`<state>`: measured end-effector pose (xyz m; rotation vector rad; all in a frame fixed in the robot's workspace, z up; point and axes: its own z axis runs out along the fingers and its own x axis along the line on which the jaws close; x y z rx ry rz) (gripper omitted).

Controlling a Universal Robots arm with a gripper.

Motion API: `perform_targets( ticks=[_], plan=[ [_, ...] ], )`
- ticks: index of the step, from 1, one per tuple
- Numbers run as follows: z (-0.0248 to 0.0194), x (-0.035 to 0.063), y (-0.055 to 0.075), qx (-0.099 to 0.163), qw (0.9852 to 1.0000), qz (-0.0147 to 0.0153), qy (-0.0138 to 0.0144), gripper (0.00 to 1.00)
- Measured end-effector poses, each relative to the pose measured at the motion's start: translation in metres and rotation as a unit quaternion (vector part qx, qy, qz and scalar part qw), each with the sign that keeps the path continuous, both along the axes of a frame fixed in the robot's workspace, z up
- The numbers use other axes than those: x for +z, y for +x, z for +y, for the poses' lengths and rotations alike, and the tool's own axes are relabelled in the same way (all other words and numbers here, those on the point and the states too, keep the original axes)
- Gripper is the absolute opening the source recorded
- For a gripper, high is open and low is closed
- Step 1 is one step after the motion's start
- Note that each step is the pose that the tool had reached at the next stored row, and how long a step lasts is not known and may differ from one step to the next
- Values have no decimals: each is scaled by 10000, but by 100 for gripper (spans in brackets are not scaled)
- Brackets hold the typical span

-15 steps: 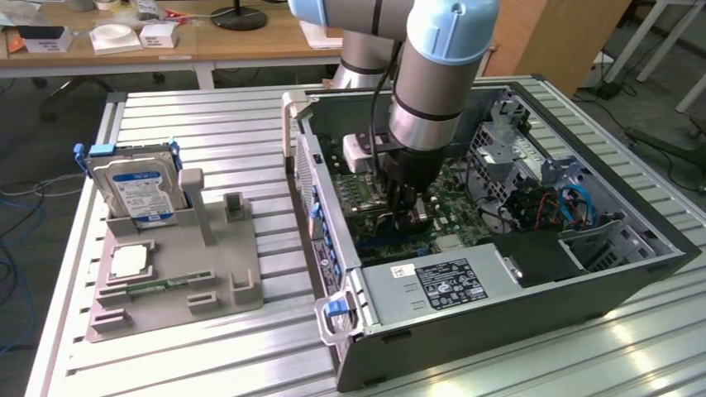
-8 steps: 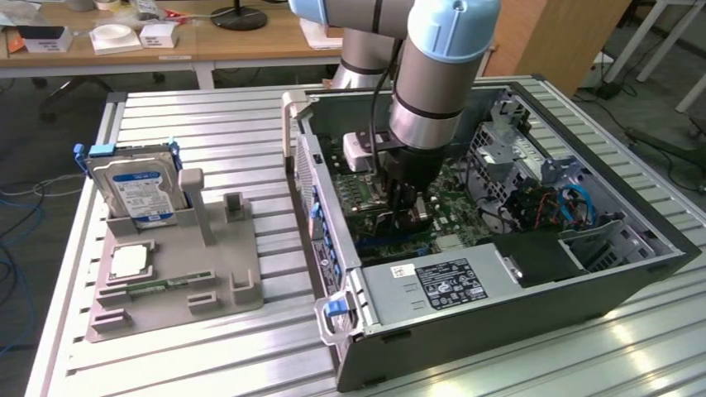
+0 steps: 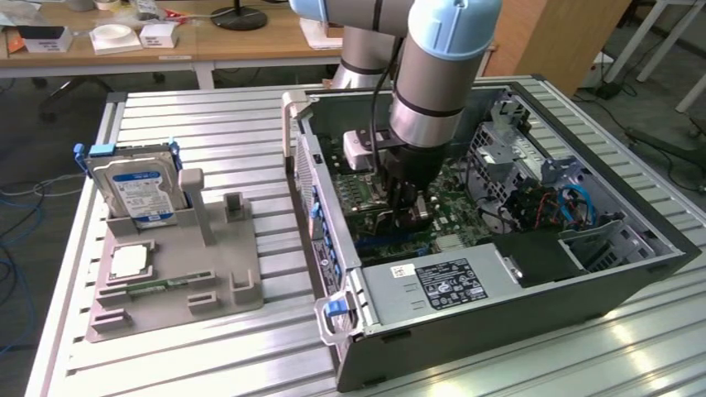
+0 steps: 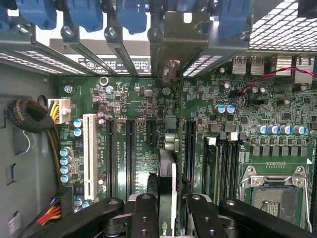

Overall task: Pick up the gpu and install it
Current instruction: 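Insert the gpu into the slot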

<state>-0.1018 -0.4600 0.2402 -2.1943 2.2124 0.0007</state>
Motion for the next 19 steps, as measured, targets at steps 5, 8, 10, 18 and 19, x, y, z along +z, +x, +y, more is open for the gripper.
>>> perform_targets(
  ticks=[5, 8, 10, 18, 19],
  plan=[
    [0, 0, 0, 0, 10000, -1, 1, 27],
    [4, 2, 1, 1, 10000, 0, -1, 27],
    [6, 1, 0, 1, 10000, 0, -1, 27],
    [7, -19, 0, 0, 10000, 0, -1, 27],
    [7, -23, 0, 0, 10000, 0, 0, 27]
  ],
)
